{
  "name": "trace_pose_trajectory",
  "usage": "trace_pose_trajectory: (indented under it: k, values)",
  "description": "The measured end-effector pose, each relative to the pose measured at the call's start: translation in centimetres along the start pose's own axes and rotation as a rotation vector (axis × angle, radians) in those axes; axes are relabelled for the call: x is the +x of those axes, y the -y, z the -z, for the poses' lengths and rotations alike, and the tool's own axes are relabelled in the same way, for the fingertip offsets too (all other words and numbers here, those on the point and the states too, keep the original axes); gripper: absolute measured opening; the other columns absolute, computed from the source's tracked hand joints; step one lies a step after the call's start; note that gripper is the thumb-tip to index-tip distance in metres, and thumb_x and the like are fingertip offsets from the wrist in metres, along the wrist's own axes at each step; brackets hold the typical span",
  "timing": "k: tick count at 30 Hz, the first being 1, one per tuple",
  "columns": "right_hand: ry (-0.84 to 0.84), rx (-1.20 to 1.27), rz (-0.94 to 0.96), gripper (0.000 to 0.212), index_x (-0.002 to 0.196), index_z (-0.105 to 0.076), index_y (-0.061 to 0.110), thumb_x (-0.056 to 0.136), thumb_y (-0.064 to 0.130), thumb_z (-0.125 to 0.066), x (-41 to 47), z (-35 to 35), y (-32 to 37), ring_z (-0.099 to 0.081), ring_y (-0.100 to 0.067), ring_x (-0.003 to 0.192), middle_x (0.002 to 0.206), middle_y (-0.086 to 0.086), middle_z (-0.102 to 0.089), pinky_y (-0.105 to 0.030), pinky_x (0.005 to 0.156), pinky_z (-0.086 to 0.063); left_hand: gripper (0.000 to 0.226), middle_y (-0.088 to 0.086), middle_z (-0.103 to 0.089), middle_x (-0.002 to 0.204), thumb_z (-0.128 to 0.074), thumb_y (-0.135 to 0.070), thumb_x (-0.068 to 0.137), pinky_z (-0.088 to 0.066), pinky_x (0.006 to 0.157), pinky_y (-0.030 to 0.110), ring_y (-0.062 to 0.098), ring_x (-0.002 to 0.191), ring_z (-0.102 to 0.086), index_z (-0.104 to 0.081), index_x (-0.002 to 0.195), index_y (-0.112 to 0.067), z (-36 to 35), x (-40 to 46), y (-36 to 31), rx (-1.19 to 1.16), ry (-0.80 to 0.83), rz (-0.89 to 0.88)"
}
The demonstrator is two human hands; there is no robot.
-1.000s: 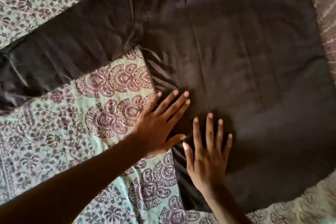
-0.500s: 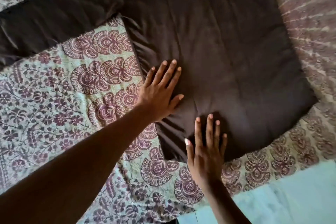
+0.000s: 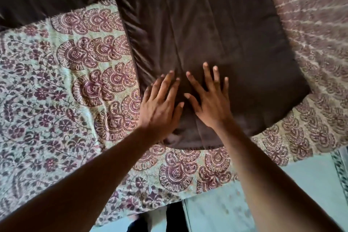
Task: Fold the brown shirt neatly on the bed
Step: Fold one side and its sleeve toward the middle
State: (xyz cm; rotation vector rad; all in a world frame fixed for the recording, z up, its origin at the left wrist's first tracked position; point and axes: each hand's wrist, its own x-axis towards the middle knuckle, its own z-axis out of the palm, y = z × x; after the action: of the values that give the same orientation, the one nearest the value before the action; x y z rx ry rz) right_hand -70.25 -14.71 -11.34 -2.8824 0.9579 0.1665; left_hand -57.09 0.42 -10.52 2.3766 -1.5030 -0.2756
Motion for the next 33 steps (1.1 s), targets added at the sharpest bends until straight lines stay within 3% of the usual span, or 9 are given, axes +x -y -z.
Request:
trace_pose_trajectory:
  k: [3, 7, 10, 14, 18, 21, 26, 30, 33]
  values:
    - [0.010, -0.067, 0.015, 0.064, 0.160, -0.016, 0.052, 0.100, 0.073, -0.026, -0.3, 0.2, -5.7, -0.007, -0.029, 0.161, 0.175, -0.001, -0.002, -0.065, 0.122, -0.018, 0.078, 0.004, -0.011, 0.173, -0.043, -0.059, 0.097, -0.022, 0.125, 0.051, 0.028, 0.159, -0.014, -0.023, 0.163, -0.022, -0.9, 1.7, 0.3, 0.123, 0.094, -0.006]
    - [-0.044, 0.074, -0.465, 0.074, 0.160, -0.019, 0.050, 0.093, 0.082, -0.016, -4.5, 0.7, -13.7, -0.012, -0.034, 0.159, 0.174, -0.004, -0.008, -0.068, 0.121, -0.021, 0.087, 0.003, -0.001, 0.173, -0.039, -0.069, 0.094, -0.015, 0.126, 0.053, 0.027, 0.160, -0.004, -0.013, 0.165, -0.025, -1.0, -1.4, -0.4, 0.197, 0.131, -0.010]
    - [-0.048, 0.161, -0.692, 0.090, 0.162, -0.017, 0.043, 0.086, 0.089, -0.003, -6.1, 1.1, -16.2, -0.004, -0.039, 0.159, 0.173, -0.014, -0.005, -0.070, 0.120, -0.018, 0.090, 0.003, -0.004, 0.173, -0.045, -0.071, 0.090, -0.016, 0.125, 0.056, 0.030, 0.160, -0.008, -0.020, 0.164, -0.025, -0.8, -3.9, -1.3, 0.196, 0.143, -0.007]
    - [-0.153, 0.056, -0.446, 0.076, 0.163, -0.020, 0.036, 0.099, 0.076, -0.028, -4.6, 1.8, -14.0, -0.007, -0.040, 0.159, 0.173, -0.016, -0.006, -0.067, 0.121, -0.019, 0.081, 0.004, -0.012, 0.173, -0.045, -0.066, 0.094, -0.021, 0.124, 0.056, 0.029, 0.158, -0.019, -0.029, 0.161, -0.023, -0.2, -2.0, -3.0, 0.156, 0.059, 0.030]
    - [-0.008, 0.051, -0.067, 0.077, 0.161, -0.019, 0.045, 0.095, 0.079, -0.036, -4.8, 1.1, -9.0, -0.003, -0.038, 0.160, 0.174, -0.009, 0.001, -0.065, 0.122, -0.019, 0.089, 0.002, -0.005, 0.173, -0.042, -0.075, 0.090, -0.019, 0.123, 0.059, 0.027, 0.159, -0.012, -0.019, 0.164, -0.030, -1.3, -0.3, -3.8, 0.219, 0.129, -0.008]
    - [0.089, 0.036, -0.086, 0.088, 0.161, -0.013, 0.048, 0.086, 0.087, -0.038, -8.8, 0.7, -5.7, 0.003, -0.034, 0.160, 0.174, -0.006, 0.006, -0.064, 0.123, -0.010, 0.097, 0.002, -0.002, 0.174, -0.037, -0.084, 0.086, -0.018, 0.122, 0.062, 0.030, 0.160, -0.006, -0.015, 0.164, -0.030, -1.4, -2.2, -3.9, 0.260, 0.191, -0.048]
    - [0.096, 0.113, -0.055, 0.093, 0.162, -0.016, 0.045, 0.084, 0.088, -0.042, -12.5, 1.1, -5.6, 0.003, -0.031, 0.161, 0.174, -0.008, 0.006, -0.065, 0.123, -0.015, 0.101, 0.001, -0.009, 0.173, -0.041, -0.085, 0.084, -0.020, 0.123, 0.059, 0.029, 0.159, -0.013, -0.024, 0.163, -0.024, -0.7, -6.1, -3.9, 0.193, 0.207, -0.130]
    - [0.008, 0.126, -0.199, 0.087, 0.163, -0.015, 0.043, 0.090, 0.084, -0.037, -8.8, 1.5, -7.3, 0.001, -0.039, 0.160, 0.173, -0.014, 0.002, -0.064, 0.124, -0.013, 0.078, 0.003, -0.014, 0.172, -0.043, -0.064, 0.097, -0.025, 0.124, 0.051, 0.028, 0.158, -0.019, -0.028, 0.162, -0.023, -0.3, -3.4, -2.5, 0.152, 0.051, 0.001]
    - [0.023, 0.114, -0.242, 0.086, 0.163, -0.017, 0.041, 0.090, 0.083, -0.036, -7.8, 0.7, -6.4, 0.000, -0.042, 0.159, 0.172, -0.019, 0.001, -0.064, 0.124, -0.012, 0.081, 0.004, -0.006, 0.173, -0.037, -0.065, 0.098, -0.022, 0.124, 0.052, 0.027, 0.160, -0.010, -0.019, 0.164, -0.021, -0.7, -2.8, -1.3, 0.232, 0.104, 0.040]
